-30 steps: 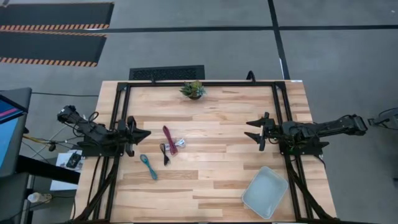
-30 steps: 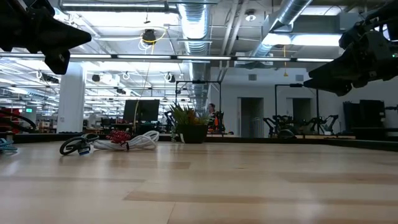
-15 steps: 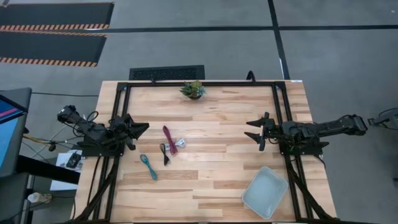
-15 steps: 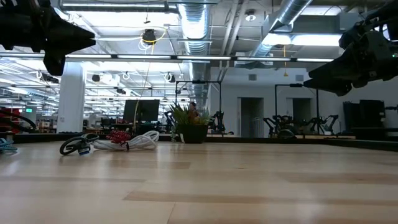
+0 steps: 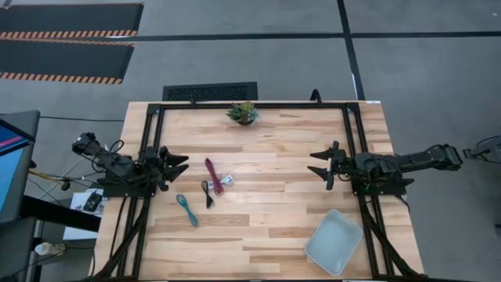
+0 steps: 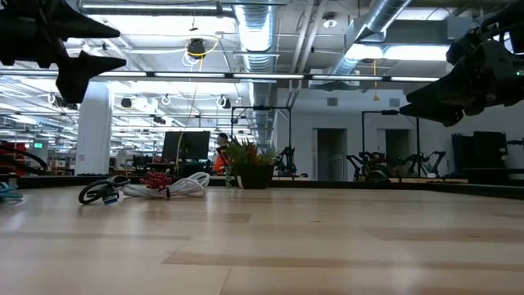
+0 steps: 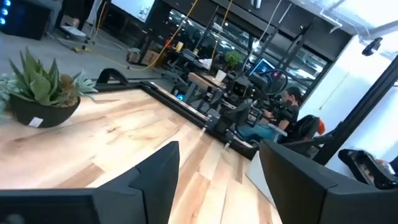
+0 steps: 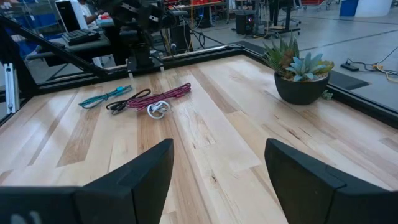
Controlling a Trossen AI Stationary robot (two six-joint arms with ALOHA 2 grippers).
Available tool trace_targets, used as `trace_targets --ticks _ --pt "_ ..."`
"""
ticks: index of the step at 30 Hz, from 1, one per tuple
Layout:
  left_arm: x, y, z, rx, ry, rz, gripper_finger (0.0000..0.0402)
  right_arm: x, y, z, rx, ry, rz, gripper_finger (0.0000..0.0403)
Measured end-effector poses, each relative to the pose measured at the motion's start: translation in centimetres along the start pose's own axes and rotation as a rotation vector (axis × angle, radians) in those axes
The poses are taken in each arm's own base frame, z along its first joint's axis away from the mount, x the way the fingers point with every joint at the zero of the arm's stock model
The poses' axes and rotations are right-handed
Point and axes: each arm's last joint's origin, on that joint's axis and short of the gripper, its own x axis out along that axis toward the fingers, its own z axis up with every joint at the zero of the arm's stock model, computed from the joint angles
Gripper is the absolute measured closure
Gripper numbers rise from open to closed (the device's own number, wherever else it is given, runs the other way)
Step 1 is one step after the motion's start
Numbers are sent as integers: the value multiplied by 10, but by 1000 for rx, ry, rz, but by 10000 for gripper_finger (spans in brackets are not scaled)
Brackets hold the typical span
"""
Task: Pick and place USB-C Cables
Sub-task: Put the black charger cable into the white bin
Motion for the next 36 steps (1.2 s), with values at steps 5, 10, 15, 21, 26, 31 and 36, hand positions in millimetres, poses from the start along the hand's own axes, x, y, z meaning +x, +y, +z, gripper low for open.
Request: trace_targets --ticks 5,10,15,21,26,31,36 --pt "0 0 -1 7 4 2 193 0 0 0 0 0 0 124" --pt "0 0 -1 10 13 -13 194 0 0 0 0 0 0 124" --pt "0 0 -1 11 15 -12 194 0 0 0 0 0 0 124" --pt "0 2 -2 3 11 27 194 0 0 0 0 0 0 124" --pt "0 1 -3 -35 26 0 194 0 0 0 0 0 0 124" --pt "0 -1 -1 -94 28 -30 194 0 0 0 0 1 0 124" --pt "0 -2 2 -164 30 -48 194 0 0 0 0 0 0 124"
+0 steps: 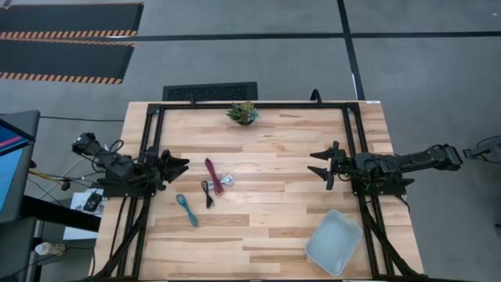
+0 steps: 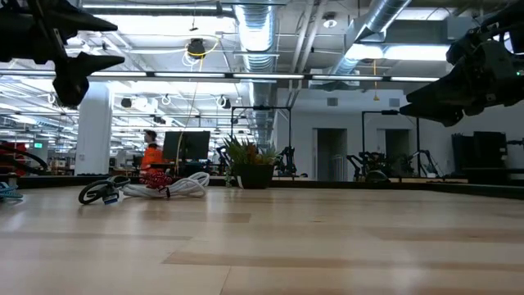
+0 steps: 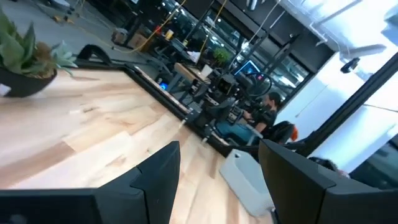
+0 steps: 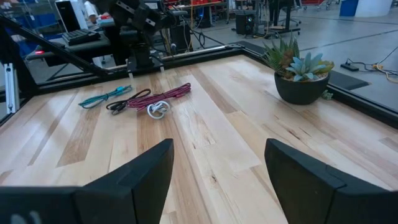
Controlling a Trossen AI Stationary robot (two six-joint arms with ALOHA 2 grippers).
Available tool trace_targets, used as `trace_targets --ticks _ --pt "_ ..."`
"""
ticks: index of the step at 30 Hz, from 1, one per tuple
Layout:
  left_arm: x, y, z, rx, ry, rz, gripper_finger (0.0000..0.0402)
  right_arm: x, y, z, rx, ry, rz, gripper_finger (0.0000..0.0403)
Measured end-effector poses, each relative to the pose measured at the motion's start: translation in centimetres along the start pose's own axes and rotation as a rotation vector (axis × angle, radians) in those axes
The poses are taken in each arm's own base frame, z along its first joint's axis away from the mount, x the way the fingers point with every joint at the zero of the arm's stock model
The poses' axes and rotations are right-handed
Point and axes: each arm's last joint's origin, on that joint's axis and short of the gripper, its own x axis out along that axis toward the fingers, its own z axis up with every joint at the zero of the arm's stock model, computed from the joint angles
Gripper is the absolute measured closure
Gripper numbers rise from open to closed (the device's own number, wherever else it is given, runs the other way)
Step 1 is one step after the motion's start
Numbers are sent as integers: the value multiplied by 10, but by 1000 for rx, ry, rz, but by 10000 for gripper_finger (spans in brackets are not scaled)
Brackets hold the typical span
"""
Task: Pick and place USB-C Cables
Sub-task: Put the black charger cable into the white bin
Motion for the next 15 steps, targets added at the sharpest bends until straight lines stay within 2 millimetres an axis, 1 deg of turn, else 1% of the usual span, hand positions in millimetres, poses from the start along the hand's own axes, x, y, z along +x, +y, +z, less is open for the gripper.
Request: trace_targets --ticks 9,11,15 --pt "-2 -9 14 -30 -13 -43 194 0 0 2 15 -22 -6 124" --pt "-3 -11 18 -33 -21 -48 194 0 1 7 93 -65 13 124" --pt "-5 -14 24 -42 -31 -61 194 -3 3 26 376 -242 100 124"
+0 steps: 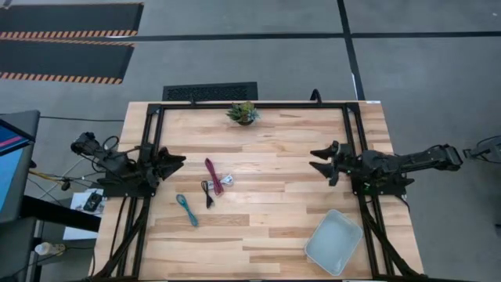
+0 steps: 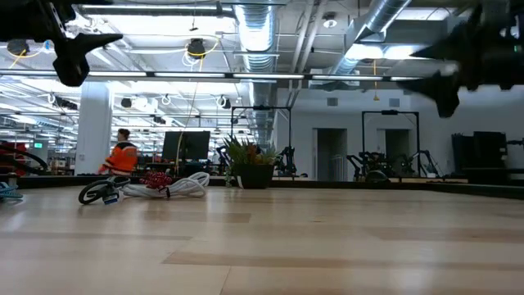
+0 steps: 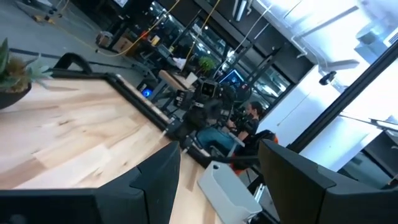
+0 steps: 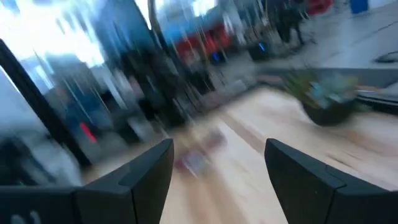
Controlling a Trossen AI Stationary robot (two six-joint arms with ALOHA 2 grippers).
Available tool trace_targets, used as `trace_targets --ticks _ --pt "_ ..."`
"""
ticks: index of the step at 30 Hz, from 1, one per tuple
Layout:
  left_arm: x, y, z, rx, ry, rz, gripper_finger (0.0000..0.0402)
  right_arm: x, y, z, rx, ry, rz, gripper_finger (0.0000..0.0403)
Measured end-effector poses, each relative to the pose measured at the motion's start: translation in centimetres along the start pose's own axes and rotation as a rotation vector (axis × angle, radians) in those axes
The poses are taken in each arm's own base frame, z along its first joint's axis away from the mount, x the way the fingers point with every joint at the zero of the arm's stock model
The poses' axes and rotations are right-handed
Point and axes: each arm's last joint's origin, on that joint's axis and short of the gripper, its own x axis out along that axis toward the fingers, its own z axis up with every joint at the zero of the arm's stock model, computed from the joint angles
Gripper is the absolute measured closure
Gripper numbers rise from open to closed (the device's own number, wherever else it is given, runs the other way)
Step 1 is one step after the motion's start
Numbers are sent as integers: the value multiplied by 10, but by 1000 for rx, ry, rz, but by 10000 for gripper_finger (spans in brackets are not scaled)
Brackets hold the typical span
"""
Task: Pick and place USB-C Cables
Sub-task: Put the black charger cable into the white bin
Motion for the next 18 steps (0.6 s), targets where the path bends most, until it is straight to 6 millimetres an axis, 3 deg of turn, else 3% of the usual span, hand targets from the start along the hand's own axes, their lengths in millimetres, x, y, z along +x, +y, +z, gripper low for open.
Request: trace_targets --ticks 4,9,18 --pt "-1 -5 9 20 -16 -17 194 -2 9 20 211 -179 105 124" --pt "-4 -13 22 51 -44 -41 194 -6 18 41 288 -318 188 124" --pt "0 -25 33 78 -32 -43 194 -10 19 54 331 -435 225 124"
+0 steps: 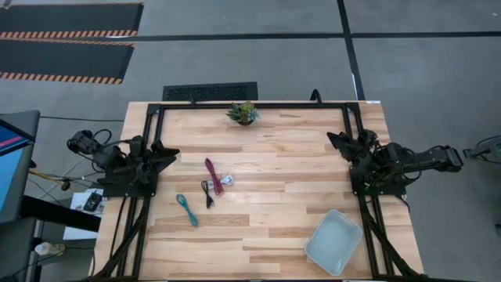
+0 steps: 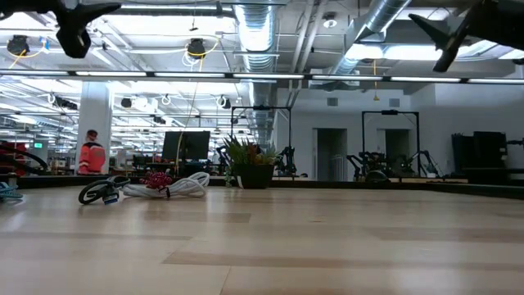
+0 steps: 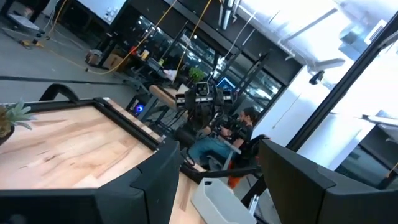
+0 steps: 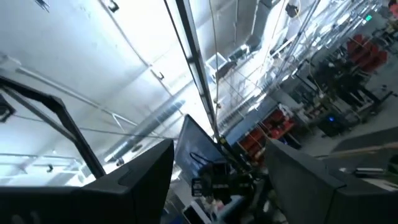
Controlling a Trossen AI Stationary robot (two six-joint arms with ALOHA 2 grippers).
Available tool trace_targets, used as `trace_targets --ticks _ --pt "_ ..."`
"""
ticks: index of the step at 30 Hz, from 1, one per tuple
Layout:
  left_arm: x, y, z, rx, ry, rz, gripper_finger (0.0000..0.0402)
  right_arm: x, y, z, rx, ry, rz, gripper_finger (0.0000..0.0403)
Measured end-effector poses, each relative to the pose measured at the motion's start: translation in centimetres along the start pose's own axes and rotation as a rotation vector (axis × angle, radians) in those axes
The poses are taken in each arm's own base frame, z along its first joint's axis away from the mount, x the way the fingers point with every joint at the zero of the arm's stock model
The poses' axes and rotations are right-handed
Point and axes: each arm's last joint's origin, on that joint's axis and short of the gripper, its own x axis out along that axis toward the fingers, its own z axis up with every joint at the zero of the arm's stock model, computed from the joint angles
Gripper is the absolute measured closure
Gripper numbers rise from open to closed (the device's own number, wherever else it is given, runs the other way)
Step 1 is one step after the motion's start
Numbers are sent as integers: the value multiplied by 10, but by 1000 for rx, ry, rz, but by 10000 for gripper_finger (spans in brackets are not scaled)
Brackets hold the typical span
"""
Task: Pick and place USB-C Cables
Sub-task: Put the black charger cable into the white bin
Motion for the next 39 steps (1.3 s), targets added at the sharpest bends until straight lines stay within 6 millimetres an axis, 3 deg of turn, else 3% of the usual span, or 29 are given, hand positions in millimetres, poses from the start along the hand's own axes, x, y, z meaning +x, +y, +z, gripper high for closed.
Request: trace_targets --ticks 3,8,12,18,22,30,39 --pt "6 -8 5 42 17 9 194 4 6 8 11 -48 6 124" --pt "17 -27 18 143 40 26 194 24 32 31 -36 -25 45 124" --pt "26 -40 29 214 63 91 194 52 55 42 -146 136 -45 124" --pt "36 -56 42 263 121 143 194 97 67 26 -262 476 -274 124" --pt "39 -62 46 245 159 162 194 128 61 -5 -277 685 -421 124" --pt "39 -58 38 209 272 225 194 179 27 -96 -301 1066 -529 124" --pt "38 -53 30 163 350 263 198 197 -29 -179 -159 1299 -722 124"
